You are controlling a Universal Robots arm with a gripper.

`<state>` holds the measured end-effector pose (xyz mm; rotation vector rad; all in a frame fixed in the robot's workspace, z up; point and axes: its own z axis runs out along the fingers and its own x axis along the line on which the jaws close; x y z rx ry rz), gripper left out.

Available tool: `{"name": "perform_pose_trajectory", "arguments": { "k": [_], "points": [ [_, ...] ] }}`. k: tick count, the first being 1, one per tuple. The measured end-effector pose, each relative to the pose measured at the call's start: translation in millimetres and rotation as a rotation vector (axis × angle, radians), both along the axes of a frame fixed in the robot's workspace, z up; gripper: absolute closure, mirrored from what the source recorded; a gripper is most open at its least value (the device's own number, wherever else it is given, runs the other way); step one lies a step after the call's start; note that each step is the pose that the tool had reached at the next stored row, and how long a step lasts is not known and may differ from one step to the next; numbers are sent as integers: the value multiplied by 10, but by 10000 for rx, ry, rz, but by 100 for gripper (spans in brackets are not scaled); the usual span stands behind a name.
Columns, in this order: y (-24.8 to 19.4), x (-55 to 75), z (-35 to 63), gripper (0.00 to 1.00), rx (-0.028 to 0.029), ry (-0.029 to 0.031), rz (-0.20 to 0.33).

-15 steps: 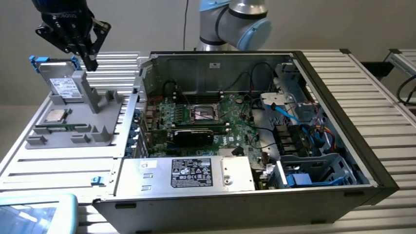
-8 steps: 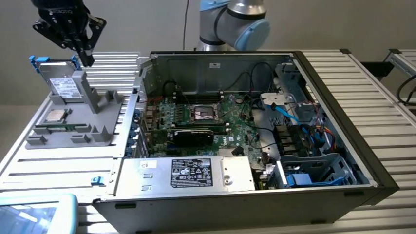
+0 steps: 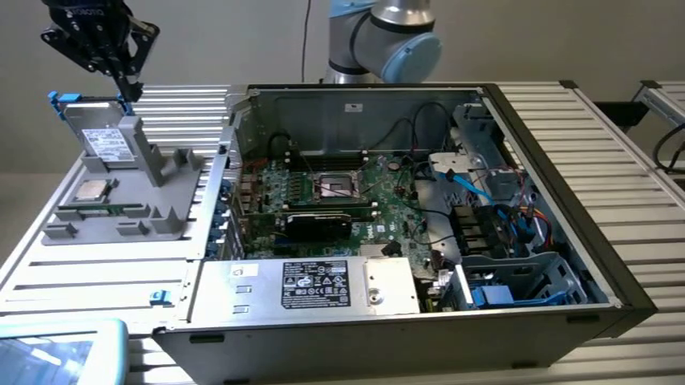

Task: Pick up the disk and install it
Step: 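Reach for the disk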

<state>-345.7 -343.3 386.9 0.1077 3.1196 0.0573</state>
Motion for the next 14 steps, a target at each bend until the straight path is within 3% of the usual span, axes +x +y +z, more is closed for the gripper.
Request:
{"name": "perform_pose_trajectory", "arguments": {
  "k": [14],
  "points": [
    [292,-478,-1,89,-36,72,1]
  ]
}}
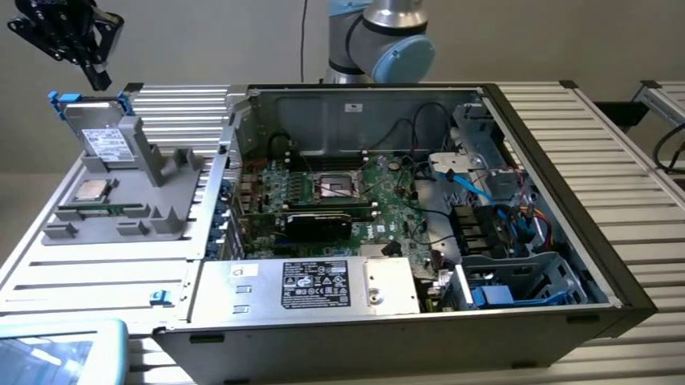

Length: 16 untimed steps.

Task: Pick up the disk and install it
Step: 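Reach for the disk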

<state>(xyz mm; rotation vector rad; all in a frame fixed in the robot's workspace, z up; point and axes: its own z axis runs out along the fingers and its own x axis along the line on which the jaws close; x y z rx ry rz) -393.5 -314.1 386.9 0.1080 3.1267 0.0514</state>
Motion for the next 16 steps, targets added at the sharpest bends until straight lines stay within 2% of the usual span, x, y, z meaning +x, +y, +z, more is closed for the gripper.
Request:
{"name": "perform_pose_trajectory", "arguments": {
  "k": [8,16],
  "points": [
    [135,-253,0,89,0,51,-1],
    [257,-482,-12,89,2,54,-1]
  ]
}}
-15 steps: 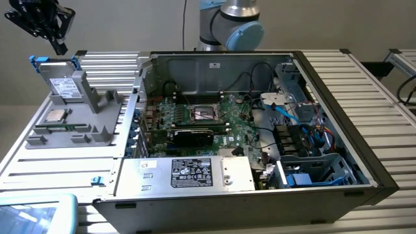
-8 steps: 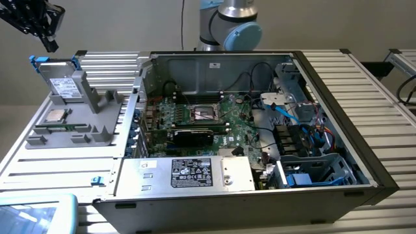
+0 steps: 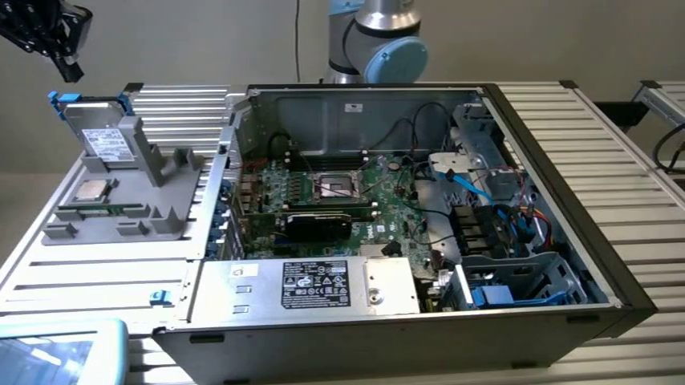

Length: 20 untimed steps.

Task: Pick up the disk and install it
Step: 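Reach for the disk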

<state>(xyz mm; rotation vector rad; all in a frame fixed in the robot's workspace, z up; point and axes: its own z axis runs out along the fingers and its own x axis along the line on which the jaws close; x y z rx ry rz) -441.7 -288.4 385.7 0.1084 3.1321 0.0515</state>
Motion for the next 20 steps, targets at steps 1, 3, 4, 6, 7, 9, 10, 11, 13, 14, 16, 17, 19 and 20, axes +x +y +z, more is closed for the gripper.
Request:
{"name": "perform_pose_trajectory", "arguments": {
  "k": [1,3,4,6,7,9,10,11,13,14,16,17,19,20],
  "points": [
    [18,-24,-2,89,0,0,0],
    [54,-70,-8,89,1,0,1],
    [72,-94,-11,89,2,0,1],
    [107,-139,-16,89,7,0,0],
    [127,-150,-19,89,12,-2,0],
    [180,-162,-24,89,16,0,1],
    [210,-165,-27,89,18,1,2],
    [242,-170,-31,89,20,1,1],
    [298,-181,-39,89,23,2,0],
    [321,-194,-44,89,24,-1,0],
    [361,-242,-51,89,23,2,1],
    [379,-272,-54,89,24,2,1],
    [412,-325,-60,89,24,1,0],
    [424,-342,-63,89,24,1,1]
  ]
}}
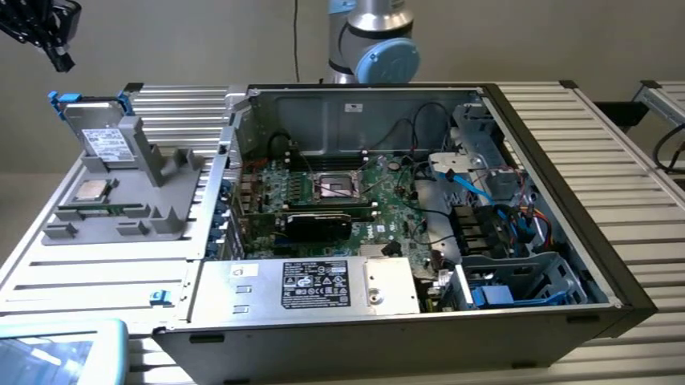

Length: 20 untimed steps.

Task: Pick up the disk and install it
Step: 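Reach for the disk, then pick up the disk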

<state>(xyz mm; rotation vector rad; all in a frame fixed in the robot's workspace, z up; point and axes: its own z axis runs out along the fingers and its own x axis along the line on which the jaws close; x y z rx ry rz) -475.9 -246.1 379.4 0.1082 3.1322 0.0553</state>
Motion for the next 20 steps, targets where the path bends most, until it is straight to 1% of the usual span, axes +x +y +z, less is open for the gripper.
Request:
{"name": "perform_pose_trajectory", "arguments": {
  "k": [2,4,18,20],
  "points": [
    [17,-11,-9,89,1,7,12],
    [17,-12,-14,89,0,33,24],
    [17,-12,-15,89,0,34,26],
    [17,-13,-15,89,1,35,148]
  ]
}}
